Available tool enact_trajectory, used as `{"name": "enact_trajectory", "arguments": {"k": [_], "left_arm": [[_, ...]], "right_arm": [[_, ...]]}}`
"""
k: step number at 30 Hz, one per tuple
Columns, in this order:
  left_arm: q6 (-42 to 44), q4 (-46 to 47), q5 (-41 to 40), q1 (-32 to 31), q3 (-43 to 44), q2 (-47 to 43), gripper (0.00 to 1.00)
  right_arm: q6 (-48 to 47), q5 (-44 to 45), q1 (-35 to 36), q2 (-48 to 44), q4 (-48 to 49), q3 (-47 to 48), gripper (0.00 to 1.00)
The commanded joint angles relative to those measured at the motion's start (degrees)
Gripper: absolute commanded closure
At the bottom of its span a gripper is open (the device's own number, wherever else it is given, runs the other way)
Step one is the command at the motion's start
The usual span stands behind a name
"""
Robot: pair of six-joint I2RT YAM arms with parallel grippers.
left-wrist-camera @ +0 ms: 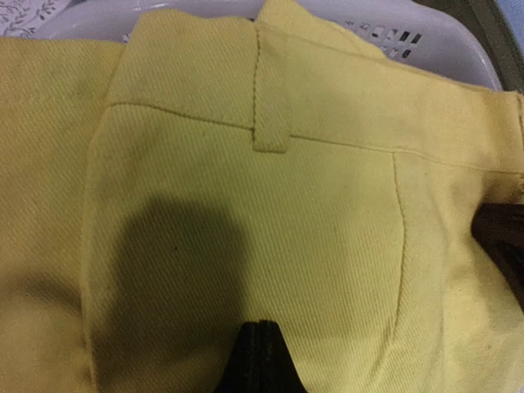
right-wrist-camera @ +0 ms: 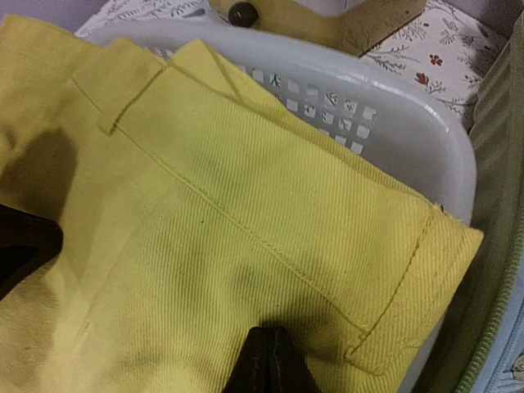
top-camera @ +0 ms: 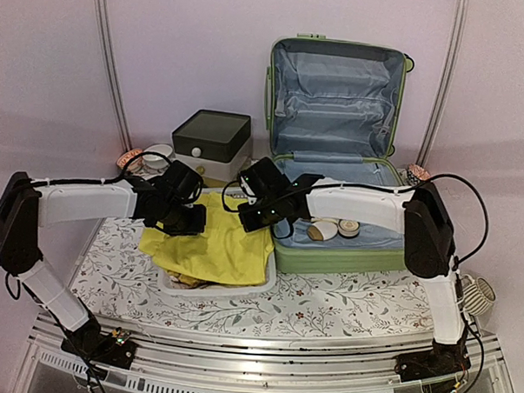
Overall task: Open, take out, and arrange the luggage
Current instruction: Adjust the clothes in the bin.
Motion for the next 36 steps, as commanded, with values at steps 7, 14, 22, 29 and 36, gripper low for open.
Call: {"name": "enact_trajectory", "arguments": {"k": [7, 14, 22, 29, 36], "left_arm": [[2.21, 6.84, -0.45, -1.05, -5.57, -3.10, 1.00], [5.97, 6.59, 8.43, -2.60, -5.87, -13.92, 0.95], [5.03, -0.33, 16.75, -6.79, -9.62, -22.01, 0.93], [-0.45, -4.63, 11.48, -8.62, -12.61, -23.90, 0.93], [-2.46, -13.78, 2.61, -8.71, -7.39, -18.25, 0.97]], "right_arm": [[-1.54, -4.34, 0.26, -10.66, 7.65, -10.08, 0.96], [-5.32, -7.08, 0.12, -23.31, 6.38, -15.83, 0.83], [-10.45, -3.72, -0.60, -32.91, -2.99, -22.36, 0.71], [-11.10, 0.40, -2.17, -37.80, -4.05, -28.49, 0.65], [-10.59, 4.75, -2.44, -38.02, -3.68, -28.99, 0.65]]}}
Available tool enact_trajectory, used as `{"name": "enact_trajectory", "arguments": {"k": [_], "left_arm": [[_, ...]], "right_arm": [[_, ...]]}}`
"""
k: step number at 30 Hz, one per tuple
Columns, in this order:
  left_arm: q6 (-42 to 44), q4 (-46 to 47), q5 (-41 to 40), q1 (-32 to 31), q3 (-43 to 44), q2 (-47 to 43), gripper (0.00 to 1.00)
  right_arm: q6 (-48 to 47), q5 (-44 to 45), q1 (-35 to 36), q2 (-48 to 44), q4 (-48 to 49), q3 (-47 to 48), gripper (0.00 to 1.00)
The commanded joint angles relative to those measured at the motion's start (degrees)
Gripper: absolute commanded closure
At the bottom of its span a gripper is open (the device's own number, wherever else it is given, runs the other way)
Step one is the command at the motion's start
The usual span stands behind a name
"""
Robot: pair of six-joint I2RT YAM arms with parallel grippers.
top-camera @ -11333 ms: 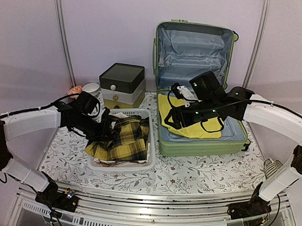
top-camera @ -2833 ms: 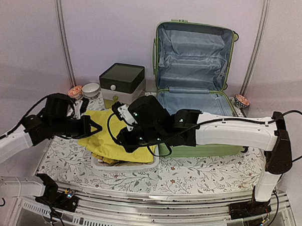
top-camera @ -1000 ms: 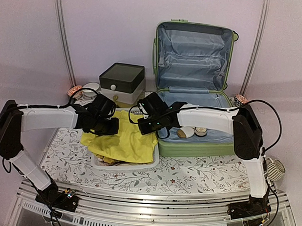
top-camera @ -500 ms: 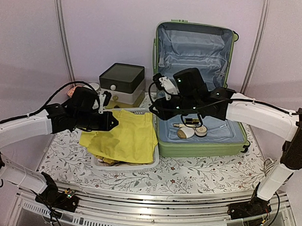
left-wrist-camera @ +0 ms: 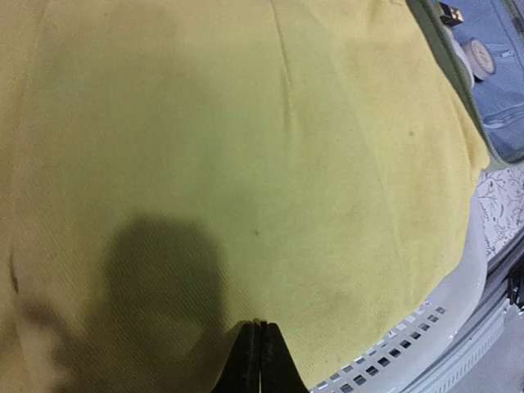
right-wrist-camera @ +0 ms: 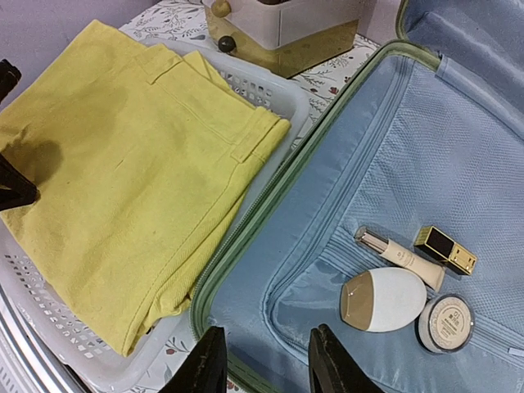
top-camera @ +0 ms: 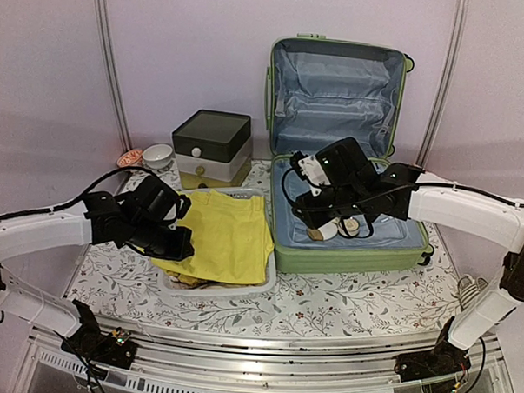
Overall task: Open, take out, and arrange the luggage
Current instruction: Adjust the clothes in the bin.
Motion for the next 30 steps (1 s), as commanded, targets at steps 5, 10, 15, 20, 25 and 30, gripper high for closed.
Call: {"name": "enact_trajectory", "arguments": {"k": [5, 10, 15, 20, 25, 30], "left_arm": [[-2.82, -5.86, -5.36, -0.42, 1.96, 7.67, 0.98], [-3.27, -0.20, -3.79, -0.22, 0.39, 15.84, 1.00], [-5.03, -2.43, -6.42, -3.04, 5.83, 15.47, 1.00], [-5.61, -6.03, -9.23, -3.72, 10.40, 9.47, 0.96], [-5.91, -10.89, -13.84, -2.00, 13.24, 7.24, 0.92], [-3.14, -9.93, -13.78, 3.23, 13.15, 8.07, 0.91]], "right_arm": [[0.22, 4.44, -1.29, -2.21, 0.37, -2.68, 0.65], [0.96, 2.29, -2.39, -2.49, 0.35, -4.14, 0.65], [1.19, 0.69, -2.52, -5.18, -0.99, -7.21, 0.65], [0.21, -1.07, -3.76, -8.44, -2.13, -11.75, 0.64], [-0.04, -2.27, -5.66, -10.09, -2.30, -13.28, 0.64], [0.09, -3.44, -6.07, -9.51, -1.57, -12.99, 0.64]]}}
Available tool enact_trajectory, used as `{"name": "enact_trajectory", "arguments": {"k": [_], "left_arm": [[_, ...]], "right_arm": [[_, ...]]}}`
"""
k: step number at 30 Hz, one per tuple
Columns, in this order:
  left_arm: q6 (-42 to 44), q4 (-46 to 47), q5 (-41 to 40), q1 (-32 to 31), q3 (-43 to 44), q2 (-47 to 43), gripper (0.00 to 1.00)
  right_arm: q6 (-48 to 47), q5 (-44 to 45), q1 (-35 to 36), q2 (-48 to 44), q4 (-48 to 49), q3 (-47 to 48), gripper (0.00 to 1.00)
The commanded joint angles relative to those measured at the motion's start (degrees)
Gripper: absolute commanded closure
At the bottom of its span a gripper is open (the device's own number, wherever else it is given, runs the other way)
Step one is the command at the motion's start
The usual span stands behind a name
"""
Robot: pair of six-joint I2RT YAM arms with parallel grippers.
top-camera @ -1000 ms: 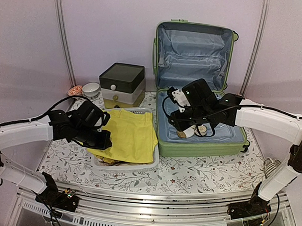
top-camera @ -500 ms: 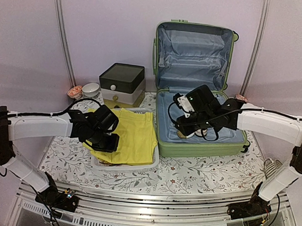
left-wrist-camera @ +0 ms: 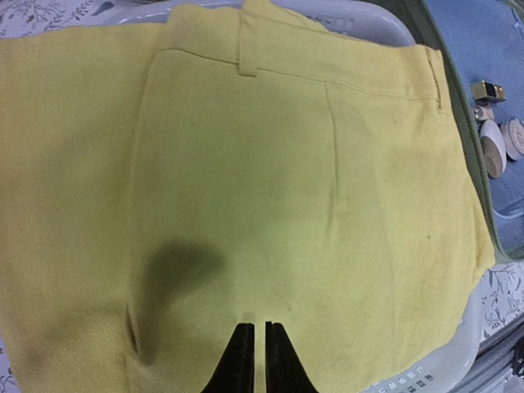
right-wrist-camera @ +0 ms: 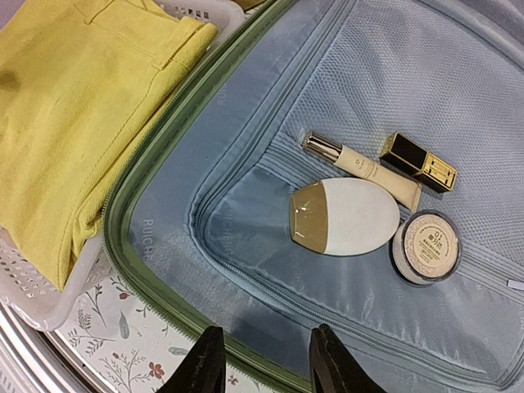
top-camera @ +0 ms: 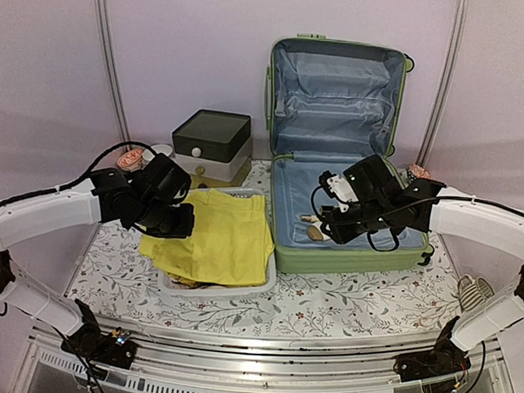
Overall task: Open, take out, and arrange the luggage
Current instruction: Adjust the clothes in the bin.
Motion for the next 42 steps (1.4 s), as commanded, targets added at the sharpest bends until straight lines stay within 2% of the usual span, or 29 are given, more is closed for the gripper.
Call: {"name": "enact_trajectory", "arguments": {"k": [1, 7, 11, 15, 20, 23, 28, 33, 37, 39, 42], "left_arm": [[2.68, -0.90, -1.85, 4.60, 0.04, 1.30, 0.91], [8.47, 4.03, -2.48, 8.61, 0.66, 5.10, 0.92], [11.26, 10.21, -1.13, 10.53, 4.15, 7.27, 0.92], [11.32, 9.94, -0.67, 10.80, 8.04, 10.17, 0.92], [6.65, 6.02, -0.30, 10.80, 4.92, 9.10, 0.93], [9.42, 7.73, -0.78, 11.08, 2.61, 8.80, 0.93], [14.58, 11.72, -0.01, 12.69, 0.25, 10.83, 0.93], [16.42, 11.34, 2.89, 13.92, 1.35, 19.70, 0.94], [16.53, 12.07, 2.58, 13.73, 2.63, 28.06, 1.00], [15.50, 12.20, 2.56, 13.22, 2.32, 26.92, 1.00], [14.80, 14.27, 3.30, 12.44, 0.16, 18.63, 0.98]], "right_arm": [[-0.36, -1.60, -0.48, -0.46, 0.60, -0.25, 0.64], [0.56, -0.32, -1.74, 3.30, 0.19, 1.70, 0.64], [1.64, -0.65, -3.15, 5.90, -1.14, 4.83, 0.64], [-0.30, -1.99, -3.35, 6.35, -2.45, 7.44, 0.64], [-0.90, -3.10, -3.38, 8.19, -8.74, 13.07, 0.64], [0.01, -2.86, -3.43, 7.22, -8.28, 11.46, 0.63], [1.19, -7.22, -3.42, 5.51, -3.79, 5.20, 0.61], [4.32, -7.84, -3.34, 6.58, -7.00, 7.52, 0.55], [4.58, -5.51, -3.43, 7.99, -6.65, 5.00, 0.54], [4.58, -5.22, -3.43, 9.17, -8.00, 5.42, 0.53], [1.84, -5.25, -3.58, 11.26, -9.45, 7.31, 0.51]]}}
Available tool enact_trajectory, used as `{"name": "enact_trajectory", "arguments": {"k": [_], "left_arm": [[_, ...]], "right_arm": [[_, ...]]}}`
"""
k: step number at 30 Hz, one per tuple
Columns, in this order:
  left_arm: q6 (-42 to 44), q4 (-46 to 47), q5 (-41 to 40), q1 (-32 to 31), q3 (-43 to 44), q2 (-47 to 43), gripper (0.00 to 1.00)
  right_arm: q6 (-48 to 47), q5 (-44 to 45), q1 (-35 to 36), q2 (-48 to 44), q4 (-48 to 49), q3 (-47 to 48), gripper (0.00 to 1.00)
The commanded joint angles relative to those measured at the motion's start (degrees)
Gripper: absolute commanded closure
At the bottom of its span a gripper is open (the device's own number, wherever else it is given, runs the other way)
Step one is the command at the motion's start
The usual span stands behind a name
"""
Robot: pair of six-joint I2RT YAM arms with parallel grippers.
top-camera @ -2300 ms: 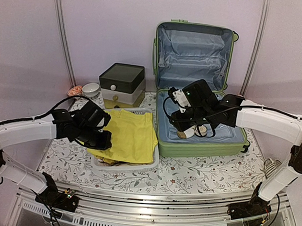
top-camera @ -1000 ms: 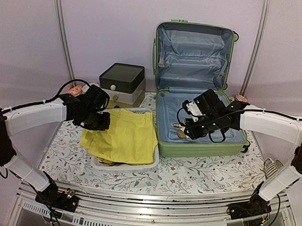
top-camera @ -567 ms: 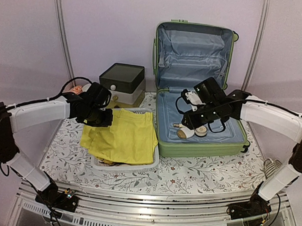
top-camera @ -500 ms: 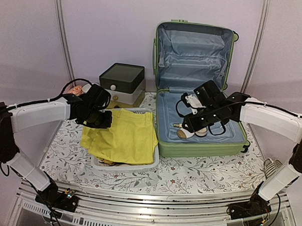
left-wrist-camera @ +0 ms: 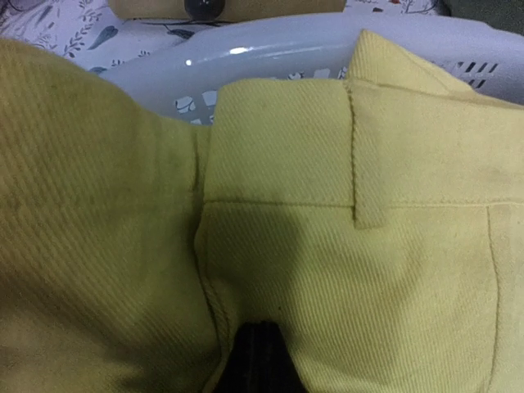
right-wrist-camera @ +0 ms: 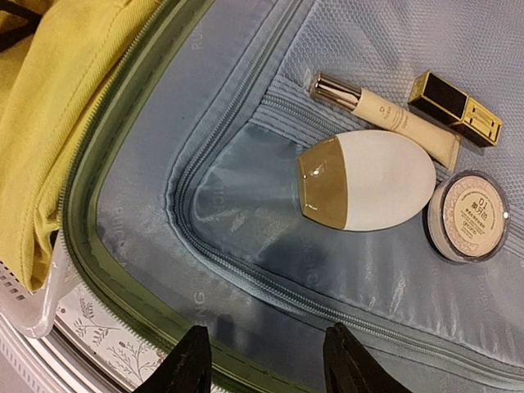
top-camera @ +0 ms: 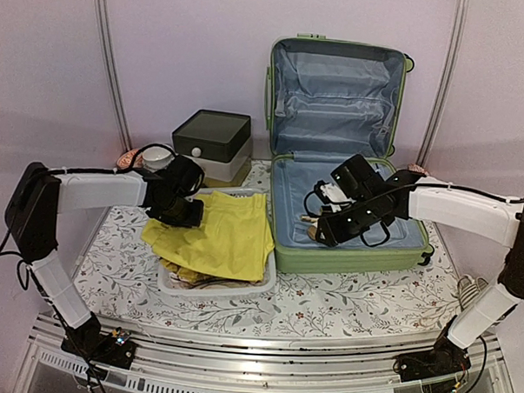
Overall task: Open, take out, and arrange the luggage
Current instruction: Adjust the clothes in the bin.
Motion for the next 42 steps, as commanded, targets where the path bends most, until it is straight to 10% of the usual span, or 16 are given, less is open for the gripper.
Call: {"name": "enact_trajectory", "arguments": {"k": [1, 9, 30, 42], "left_arm": [[-0.76, 0.93, 3.88, -0.71, -4.62, -6.22, 0.95], [-2.28, -0.09, 12.34, -1.33, -5.46, -20.43, 0.64], [-15.18, 3.64, 13.78, -5.84, -20.15, -19.16, 0.85], [-14.00, -0.10, 10.99, -10.65, -12.78, -29.00, 0.62]], "right_arm": [[-2.43, 1.51, -0.74, 3.72, -2.92, 2.54, 0.50], [-8.54, -1.63, -7.44, 10.84, -6.18, 11.77, 0.41], [4.08, 1.53, -8.40, 3.73, -3.59, 9.82, 0.02], [27.41, -14.95, -19.85, -0.84, 1.54, 5.10, 0.01]]}}
